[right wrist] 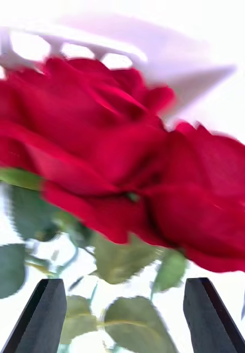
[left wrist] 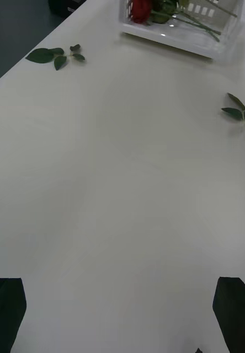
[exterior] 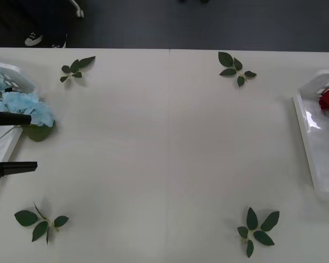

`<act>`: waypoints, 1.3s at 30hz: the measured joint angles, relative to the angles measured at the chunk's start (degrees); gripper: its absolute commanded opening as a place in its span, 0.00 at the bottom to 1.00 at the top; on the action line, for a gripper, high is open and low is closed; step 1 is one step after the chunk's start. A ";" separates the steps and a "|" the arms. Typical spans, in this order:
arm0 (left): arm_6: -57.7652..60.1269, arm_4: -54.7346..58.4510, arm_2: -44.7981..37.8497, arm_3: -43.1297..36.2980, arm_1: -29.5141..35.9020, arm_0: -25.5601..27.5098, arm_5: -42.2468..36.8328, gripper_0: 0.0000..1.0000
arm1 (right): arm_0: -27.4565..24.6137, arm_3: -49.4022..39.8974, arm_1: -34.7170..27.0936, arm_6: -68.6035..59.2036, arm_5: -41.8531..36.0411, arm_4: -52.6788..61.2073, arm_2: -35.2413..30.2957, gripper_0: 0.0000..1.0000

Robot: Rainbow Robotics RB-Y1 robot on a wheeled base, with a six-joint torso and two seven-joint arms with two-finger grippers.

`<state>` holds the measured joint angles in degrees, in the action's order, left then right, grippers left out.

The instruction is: Put the red flowers into the right box and the blue flowers into the left box

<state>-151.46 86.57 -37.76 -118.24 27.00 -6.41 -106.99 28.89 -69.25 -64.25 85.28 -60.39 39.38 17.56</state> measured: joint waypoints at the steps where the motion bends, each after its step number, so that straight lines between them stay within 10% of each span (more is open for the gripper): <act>1: 0.00 0.00 0.00 0.00 0.00 0.00 0.00 1.00 | 0.00 -0.71 0.00 0.00 -0.43 0.21 -0.41 0.62; 20: 0.00 0.00 0.00 0.00 0.00 0.00 0.00 1.00 | 0.00 -23.89 1.46 19.52 -14.22 13.17 -7.85 0.62; 39: 0.00 0.00 0.00 0.00 0.00 0.00 0.00 1.00 | -0.02 -24.78 31.08 67.04 -33.81 30.77 -27.33 0.62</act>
<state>-151.47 86.57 -37.76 -118.24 27.00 -6.41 -106.99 28.87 -94.03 -33.17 152.32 -94.20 70.15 -9.78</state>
